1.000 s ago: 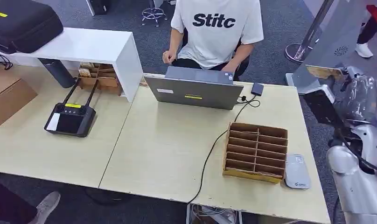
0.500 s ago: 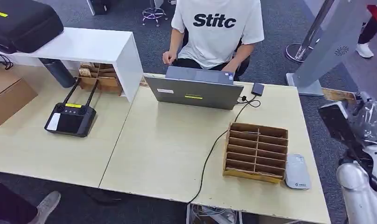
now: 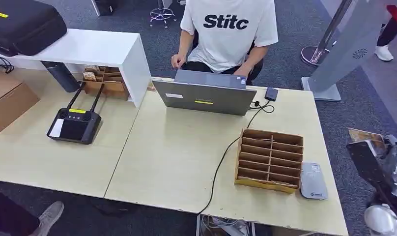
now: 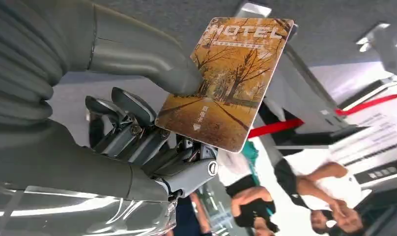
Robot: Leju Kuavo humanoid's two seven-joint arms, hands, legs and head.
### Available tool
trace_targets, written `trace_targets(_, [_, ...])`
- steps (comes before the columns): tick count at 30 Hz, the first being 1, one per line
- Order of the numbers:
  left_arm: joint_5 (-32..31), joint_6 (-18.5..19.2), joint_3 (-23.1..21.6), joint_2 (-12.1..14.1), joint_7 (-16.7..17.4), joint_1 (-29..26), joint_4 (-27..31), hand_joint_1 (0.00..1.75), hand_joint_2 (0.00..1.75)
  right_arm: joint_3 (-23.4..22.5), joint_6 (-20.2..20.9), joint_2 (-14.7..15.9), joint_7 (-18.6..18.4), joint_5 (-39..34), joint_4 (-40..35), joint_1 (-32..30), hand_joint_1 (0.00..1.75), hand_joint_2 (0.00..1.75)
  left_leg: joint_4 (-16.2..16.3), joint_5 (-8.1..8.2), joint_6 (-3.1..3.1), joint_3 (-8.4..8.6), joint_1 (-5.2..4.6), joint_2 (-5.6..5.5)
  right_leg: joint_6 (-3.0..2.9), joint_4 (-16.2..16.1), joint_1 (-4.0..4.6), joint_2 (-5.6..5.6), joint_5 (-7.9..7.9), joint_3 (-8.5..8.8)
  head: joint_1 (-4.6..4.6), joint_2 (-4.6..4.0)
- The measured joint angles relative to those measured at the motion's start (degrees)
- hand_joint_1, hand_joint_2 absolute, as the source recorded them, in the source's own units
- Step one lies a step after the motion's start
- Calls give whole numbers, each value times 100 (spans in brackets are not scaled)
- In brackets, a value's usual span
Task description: Pass the card to the sensor for recognition and then transmit it.
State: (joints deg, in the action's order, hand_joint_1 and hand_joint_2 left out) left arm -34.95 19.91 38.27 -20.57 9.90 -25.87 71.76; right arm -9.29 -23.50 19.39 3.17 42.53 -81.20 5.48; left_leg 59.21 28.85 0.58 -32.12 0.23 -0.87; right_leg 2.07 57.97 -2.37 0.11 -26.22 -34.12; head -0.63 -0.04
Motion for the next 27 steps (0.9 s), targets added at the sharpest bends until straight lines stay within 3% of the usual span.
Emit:
trace_targets(6, [282,-197,-223,0,188,-176,197,0,175,-384,61,-210,133,31,-435,-753,175,175,-3,6,1,-5,1,1,3,0,0,1,-7,-4,0,0])
trace_targets(11, [505,-332,-426,-2,347,-322,356,0,175,-430,70,-538,313,280,-1001,-1270,175,175,-5,8,4,-5,2,3,2,1,0,4,-8,-5,-2,0])
trace_targets(18, [605,-376,-612,-11,433,-453,546,0,175,-197,199,-802,345,291,-1599,-1585,175,175,-5,7,4,-3,2,7,2,1,0,7,-7,-4,0,0])
trace_targets(27, [457,-304,-634,-15,363,-456,557,0,175,215,332,-874,306,166,-1648,-1628,175,175,-5,6,5,-1,1,7,2,1,0,9,-7,-4,0,0])
